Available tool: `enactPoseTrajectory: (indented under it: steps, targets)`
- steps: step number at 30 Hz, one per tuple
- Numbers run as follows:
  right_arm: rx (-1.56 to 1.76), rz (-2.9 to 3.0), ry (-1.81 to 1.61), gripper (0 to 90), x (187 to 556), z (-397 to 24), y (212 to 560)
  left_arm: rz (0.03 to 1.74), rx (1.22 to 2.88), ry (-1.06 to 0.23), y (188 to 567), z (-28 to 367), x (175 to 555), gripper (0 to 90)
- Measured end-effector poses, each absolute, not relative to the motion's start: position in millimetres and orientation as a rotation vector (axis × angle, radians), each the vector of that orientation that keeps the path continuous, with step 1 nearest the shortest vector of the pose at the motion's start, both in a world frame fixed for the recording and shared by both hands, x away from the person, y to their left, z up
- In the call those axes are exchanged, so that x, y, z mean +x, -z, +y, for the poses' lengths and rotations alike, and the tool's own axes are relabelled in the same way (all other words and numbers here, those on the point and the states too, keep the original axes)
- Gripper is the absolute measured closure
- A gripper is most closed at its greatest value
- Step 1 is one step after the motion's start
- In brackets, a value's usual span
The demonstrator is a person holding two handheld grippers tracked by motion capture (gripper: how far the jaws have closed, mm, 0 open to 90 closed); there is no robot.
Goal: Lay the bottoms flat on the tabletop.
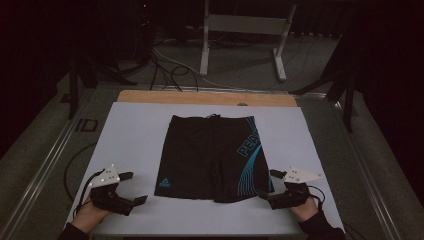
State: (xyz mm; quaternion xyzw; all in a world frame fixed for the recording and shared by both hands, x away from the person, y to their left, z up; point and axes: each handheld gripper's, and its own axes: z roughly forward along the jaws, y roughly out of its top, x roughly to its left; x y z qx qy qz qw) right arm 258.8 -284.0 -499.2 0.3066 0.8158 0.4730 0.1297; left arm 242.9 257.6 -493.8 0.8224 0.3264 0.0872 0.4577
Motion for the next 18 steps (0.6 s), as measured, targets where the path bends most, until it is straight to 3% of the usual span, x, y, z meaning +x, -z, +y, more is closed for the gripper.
enactPoseTrajectory:
  steps: [18]
  targets:
    - [0.927,2.337,-1.391,9.6,249,-296,509,0.776,2.003,-0.240,491,262,237,0.1]
